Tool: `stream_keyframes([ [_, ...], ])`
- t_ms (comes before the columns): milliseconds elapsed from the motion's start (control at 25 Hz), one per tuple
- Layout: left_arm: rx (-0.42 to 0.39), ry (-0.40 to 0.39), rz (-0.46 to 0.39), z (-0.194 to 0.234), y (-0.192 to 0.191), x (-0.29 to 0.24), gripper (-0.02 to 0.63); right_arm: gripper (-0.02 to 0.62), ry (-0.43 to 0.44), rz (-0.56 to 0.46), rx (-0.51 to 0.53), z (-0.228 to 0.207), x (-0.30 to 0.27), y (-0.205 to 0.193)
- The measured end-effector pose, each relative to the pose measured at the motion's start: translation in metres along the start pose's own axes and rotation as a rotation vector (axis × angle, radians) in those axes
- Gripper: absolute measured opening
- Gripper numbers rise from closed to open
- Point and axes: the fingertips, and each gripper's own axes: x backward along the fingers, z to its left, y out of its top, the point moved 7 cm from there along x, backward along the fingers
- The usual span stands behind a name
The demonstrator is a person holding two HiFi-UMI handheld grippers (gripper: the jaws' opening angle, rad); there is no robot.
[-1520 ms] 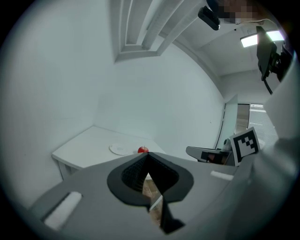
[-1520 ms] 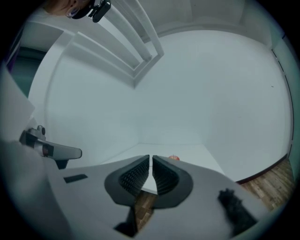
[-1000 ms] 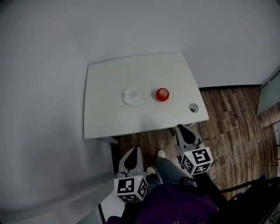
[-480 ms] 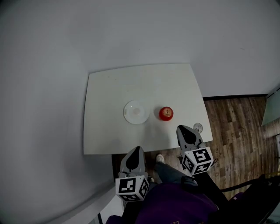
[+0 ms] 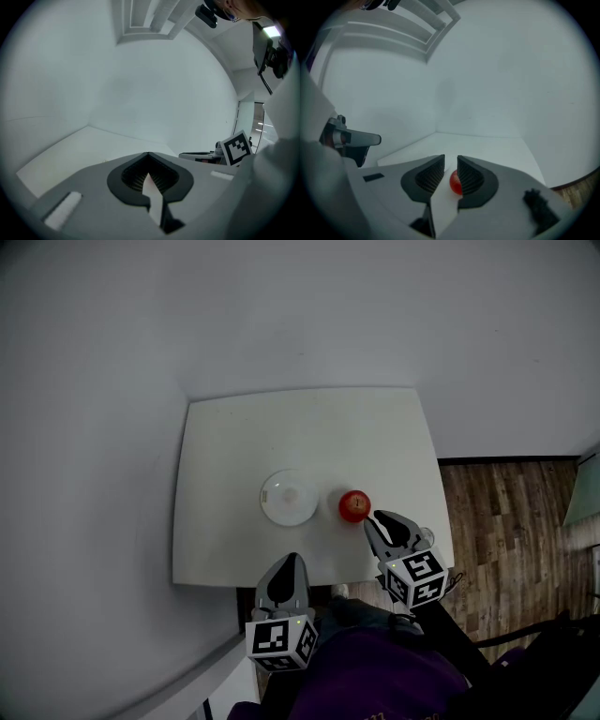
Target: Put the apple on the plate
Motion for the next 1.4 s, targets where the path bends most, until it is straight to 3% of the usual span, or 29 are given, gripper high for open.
stream_keyframes([
  [560, -0.019, -0.022, 0.039, 0.022, 0.016, -0.025, 0.005, 0.207, -0.004, 0.151, 0.019, -0.018, -0.048, -0.019],
  [920, -0.026, -0.034, 0.044, 0.047, 0.025, -0.036, 0.005, 0.284, -0.058, 0.257, 0.041, -0.02, -0.074, -0.037],
  [1400, -0.022, -0.027, 0.052, 0.063, 0.028, -0.042, 0.005, 0.319, -0.076, 0.344, 0.054, -0.022, -0.095, -0.052],
])
